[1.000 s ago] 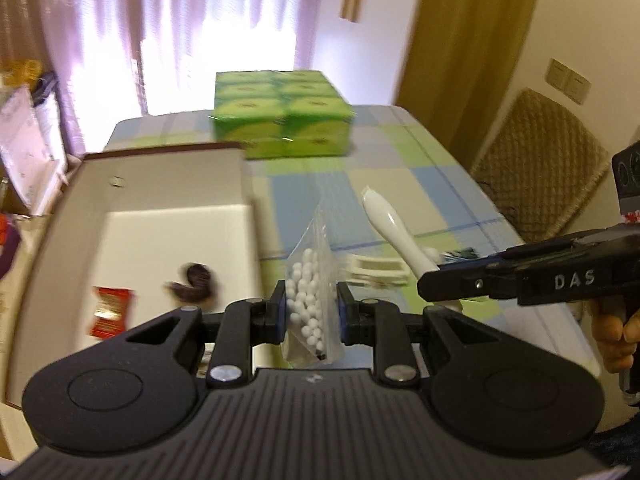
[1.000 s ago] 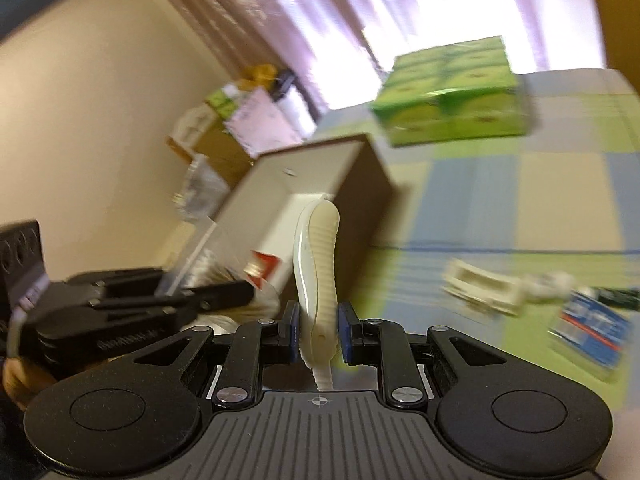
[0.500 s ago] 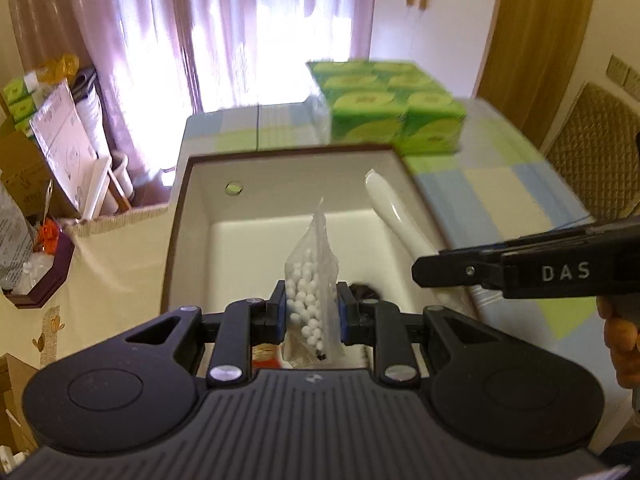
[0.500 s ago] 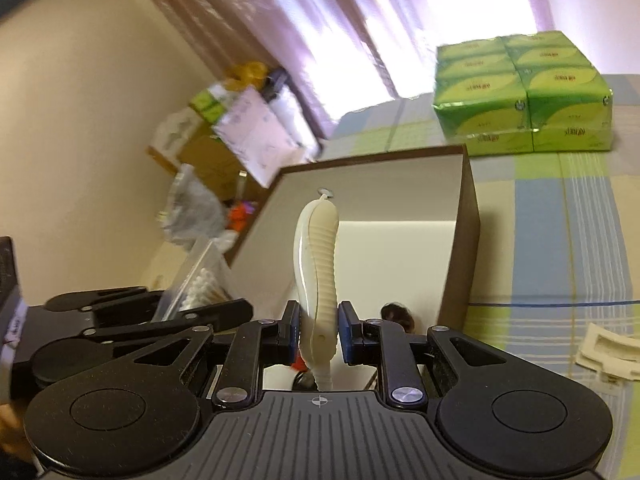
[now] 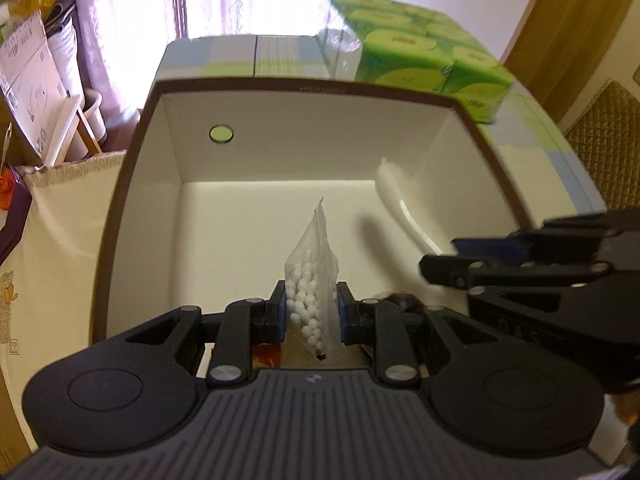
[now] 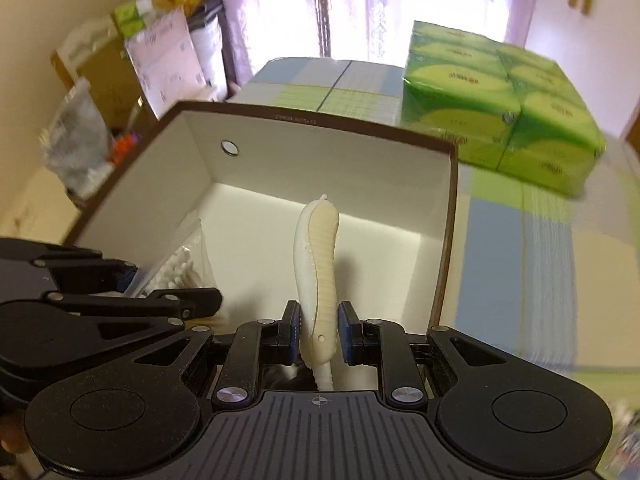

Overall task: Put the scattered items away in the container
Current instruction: 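Lower the swab bag and toothbrush into the box and open both tools, then withdraw both tools from the box toward the remaining items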

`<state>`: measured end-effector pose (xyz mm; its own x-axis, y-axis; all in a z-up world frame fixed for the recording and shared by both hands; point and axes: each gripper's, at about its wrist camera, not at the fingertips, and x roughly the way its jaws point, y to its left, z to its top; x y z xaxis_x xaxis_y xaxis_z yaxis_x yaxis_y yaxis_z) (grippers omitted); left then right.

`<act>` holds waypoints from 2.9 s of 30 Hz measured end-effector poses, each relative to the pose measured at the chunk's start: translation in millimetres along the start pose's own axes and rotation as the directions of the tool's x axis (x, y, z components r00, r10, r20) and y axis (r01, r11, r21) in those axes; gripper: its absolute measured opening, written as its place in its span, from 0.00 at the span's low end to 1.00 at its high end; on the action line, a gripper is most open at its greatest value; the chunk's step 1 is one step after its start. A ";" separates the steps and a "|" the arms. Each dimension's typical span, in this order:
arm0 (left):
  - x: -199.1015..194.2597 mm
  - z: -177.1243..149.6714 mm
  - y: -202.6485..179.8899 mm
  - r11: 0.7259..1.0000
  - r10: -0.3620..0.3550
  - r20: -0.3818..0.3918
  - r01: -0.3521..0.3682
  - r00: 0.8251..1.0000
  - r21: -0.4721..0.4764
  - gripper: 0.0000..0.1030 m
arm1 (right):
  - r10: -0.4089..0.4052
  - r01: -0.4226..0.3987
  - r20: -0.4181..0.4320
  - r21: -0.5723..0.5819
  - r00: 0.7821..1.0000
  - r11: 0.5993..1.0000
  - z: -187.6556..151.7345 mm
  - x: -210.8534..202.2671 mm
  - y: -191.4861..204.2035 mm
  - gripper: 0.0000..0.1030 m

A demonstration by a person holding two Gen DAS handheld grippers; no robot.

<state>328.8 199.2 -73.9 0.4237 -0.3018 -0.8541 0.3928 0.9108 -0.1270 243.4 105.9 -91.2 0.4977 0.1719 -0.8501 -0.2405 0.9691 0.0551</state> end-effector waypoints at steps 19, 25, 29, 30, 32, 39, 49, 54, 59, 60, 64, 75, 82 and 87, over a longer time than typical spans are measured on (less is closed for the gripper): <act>36.8 23.0 9.0 0.999 0.038 -0.037 -0.038 0.999 0.014 0.27 | 0.005 -0.028 -0.126 -0.186 0.992 0.982 25.9 52.5 0.5 0.22; 27.6 26.6 7.2 0.995 0.098 -0.019 -0.098 0.995 0.025 0.33 | 0.065 -0.085 -0.098 -0.211 0.993 0.974 25.9 45.9 -0.8 0.39; 16.6 24.9 14.0 0.995 0.101 -0.021 -0.101 0.995 0.007 0.39 | 0.084 -0.094 -0.052 -0.258 0.995 0.961 22.6 33.7 2.7 0.50; 13.0 23.9 14.8 0.996 0.090 -0.019 -0.090 0.996 0.003 0.40 | 0.094 -0.101 -0.041 -0.261 0.995 0.960 22.0 29.9 2.6 0.52; 6.2 21.8 14.2 0.996 0.089 -0.017 -0.089 0.996 0.003 0.40 | 0.096 -0.098 -0.020 -0.266 0.995 0.959 19.9 22.3 2.3 0.63; -16.3 10.0 4.6 0.997 0.074 -0.017 -0.074 0.997 0.007 0.59 | 0.117 -0.101 0.055 -0.241 0.992 0.965 4.6 -7.7 -10.3 0.88; -64.7 -6.2 -3.9 0.988 0.148 0.060 -0.149 0.987 0.024 0.91 | 0.142 -0.111 0.127 -0.223 0.982 0.968 -22.0 -53.6 1.7 1.00; -81.0 -20.5 -8.5 0.987 0.157 0.060 -0.158 0.986 0.005 0.92 | 0.132 -0.100 0.137 -0.218 0.982 0.971 -38.7 -71.1 8.5 1.00; -95.2 -34.5 -14.6 0.986 0.166 0.068 -0.166 0.984 0.001 0.93 | 0.131 -0.102 0.136 -0.204 0.982 0.974 -55.1 -84.9 9.7 1.00; -97.5 -36.5 -15.8 0.986 0.167 0.069 -0.167 0.984 0.000 0.94 | 0.131 -0.102 0.137 -0.201 0.982 0.974 -57.6 -87.2 9.4 1.00; -107.2 -45.5 -20.4 0.985 0.172 0.075 -0.172 0.982 -0.011 0.94 | 0.136 -0.109 0.143 -0.187 0.980 0.976 -67.1 -97.3 9.7 1.00; -130.0 -66.1 -38.9 0.984 0.175 0.094 -0.176 0.980 0.005 0.97 | 0.162 -0.138 0.129 -0.175 0.978 0.975 -91.6 -124.9 14.5 1.00; -142.9 -77.6 -47.0 0.982 0.187 0.103 -0.188 0.977 -0.002 0.97 | 0.181 -0.155 0.132 -0.186 0.975 0.970 -106.2 -139.1 17.9 1.00; -152.8 -87.3 -55.6 0.979 0.203 0.110 -0.203 0.973 -0.009 0.97 | 0.211 -0.180 0.128 -0.216 0.969 0.960 -113.9 -149.3 18.6 1.00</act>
<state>171.1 219.3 19.6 0.5814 -0.1399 -0.8015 0.2911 0.9557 0.0444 69.7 78.1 -22.9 0.5383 0.3936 -0.7452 -0.5004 0.8607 0.0932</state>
